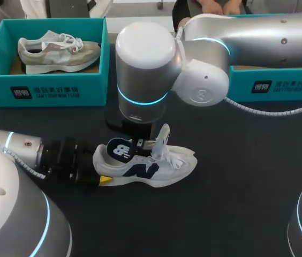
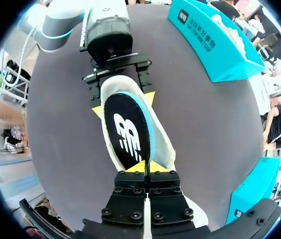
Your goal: Take the shoe out of the shoebox, open the shoe tongue, remove and reinsert the insole, then place the shoe into the shoebox
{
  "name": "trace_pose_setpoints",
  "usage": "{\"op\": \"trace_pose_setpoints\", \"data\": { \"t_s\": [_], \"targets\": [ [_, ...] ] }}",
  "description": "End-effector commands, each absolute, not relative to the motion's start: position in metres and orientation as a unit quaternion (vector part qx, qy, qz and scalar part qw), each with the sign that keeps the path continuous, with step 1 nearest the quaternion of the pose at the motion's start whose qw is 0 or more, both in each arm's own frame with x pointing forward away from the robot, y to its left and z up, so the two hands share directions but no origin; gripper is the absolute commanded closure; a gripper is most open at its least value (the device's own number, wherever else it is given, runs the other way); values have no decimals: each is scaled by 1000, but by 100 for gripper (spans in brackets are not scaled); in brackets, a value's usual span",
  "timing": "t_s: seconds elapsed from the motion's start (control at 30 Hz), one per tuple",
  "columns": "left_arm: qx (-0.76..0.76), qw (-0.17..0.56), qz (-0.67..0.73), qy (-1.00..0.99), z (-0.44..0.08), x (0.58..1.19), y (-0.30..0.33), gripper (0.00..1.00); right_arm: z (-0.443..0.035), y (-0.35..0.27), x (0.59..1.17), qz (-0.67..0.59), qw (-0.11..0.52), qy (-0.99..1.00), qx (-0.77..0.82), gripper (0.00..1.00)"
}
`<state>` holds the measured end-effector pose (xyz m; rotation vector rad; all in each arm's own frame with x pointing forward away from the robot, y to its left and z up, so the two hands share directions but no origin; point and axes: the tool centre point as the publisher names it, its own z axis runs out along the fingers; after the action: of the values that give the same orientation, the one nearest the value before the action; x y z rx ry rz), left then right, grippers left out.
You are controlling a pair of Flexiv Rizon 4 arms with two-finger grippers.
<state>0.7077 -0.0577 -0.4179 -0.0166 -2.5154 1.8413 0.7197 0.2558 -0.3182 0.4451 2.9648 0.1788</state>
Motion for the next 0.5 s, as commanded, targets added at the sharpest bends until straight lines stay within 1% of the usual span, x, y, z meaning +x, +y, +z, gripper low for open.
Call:
{"op": "trace_pose_setpoints", "data": {
  "t_s": [0.03, 0.2, 0.37, 0.5],
  "targets": [
    [-4, 11, 591, -807, -420, 707, -58, 100, -309, 262, 728, 79, 68, 986, 133, 100],
    [-4, 11, 591, -807, -420, 707, -58, 100, -298, 283, 740, 116, 49, 987, 96, 100],
    [-4, 11, 591, -807, -420, 707, -58, 100, -286, 301, 746, 120, 37, 990, 66, 100],
    [-4, 11, 591, -807, -420, 707, -58, 100, -284, 307, 746, 127, 16, 990, 58, 100]
  ]
}}
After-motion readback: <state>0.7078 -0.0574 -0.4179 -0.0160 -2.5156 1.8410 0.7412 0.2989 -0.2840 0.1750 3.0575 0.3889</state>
